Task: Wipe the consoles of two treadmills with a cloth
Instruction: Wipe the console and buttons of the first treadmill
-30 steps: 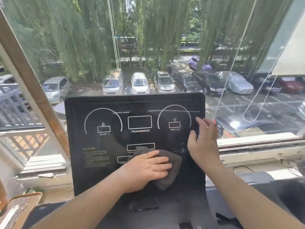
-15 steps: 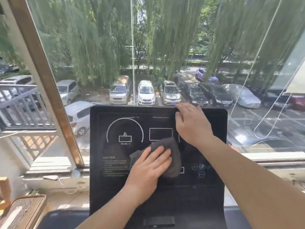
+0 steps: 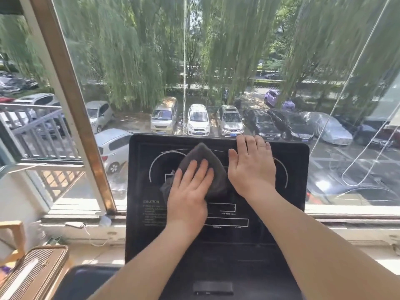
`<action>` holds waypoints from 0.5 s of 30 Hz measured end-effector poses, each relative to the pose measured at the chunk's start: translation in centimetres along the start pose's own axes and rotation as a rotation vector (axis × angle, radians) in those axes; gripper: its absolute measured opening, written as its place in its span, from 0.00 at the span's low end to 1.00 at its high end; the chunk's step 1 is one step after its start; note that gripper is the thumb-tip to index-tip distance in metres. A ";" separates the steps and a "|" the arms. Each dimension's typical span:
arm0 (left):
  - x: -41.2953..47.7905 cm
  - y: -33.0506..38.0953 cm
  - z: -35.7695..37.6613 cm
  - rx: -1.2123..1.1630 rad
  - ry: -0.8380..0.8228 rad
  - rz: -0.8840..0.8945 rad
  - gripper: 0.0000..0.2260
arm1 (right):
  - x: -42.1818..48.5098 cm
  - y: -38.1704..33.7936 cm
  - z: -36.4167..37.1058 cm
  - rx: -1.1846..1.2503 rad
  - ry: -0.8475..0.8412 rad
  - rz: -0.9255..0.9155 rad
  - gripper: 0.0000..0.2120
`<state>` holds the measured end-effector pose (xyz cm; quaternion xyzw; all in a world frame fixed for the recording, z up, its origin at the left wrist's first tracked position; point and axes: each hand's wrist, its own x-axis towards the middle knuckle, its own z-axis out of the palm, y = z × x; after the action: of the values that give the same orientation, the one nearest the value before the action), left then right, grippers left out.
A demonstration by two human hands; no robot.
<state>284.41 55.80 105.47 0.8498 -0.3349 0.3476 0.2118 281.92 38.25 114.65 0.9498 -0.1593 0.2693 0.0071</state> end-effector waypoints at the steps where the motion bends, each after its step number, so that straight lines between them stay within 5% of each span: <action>1: -1.7 0.4 0.7 0.020 -0.050 0.082 0.32 | 0.0 0.0 0.0 -0.005 0.003 -0.002 0.29; 7: -2.7 -4.9 -0.9 0.170 -0.351 0.767 0.21 | 0.0 0.2 0.0 -0.026 0.001 -0.016 0.29; 9: 0.4 -6.3 -2.3 0.208 -0.261 0.692 0.21 | 0.1 0.1 0.1 -0.023 0.010 -0.014 0.29; 15: 2.1 -3.4 -1.9 0.077 0.048 0.006 0.32 | -0.2 -0.2 0.4 -0.056 -0.003 -0.005 0.33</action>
<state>287.10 58.32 107.82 0.8478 -0.3186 0.3811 0.1857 282.04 38.48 114.20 0.9500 -0.1645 0.2632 0.0338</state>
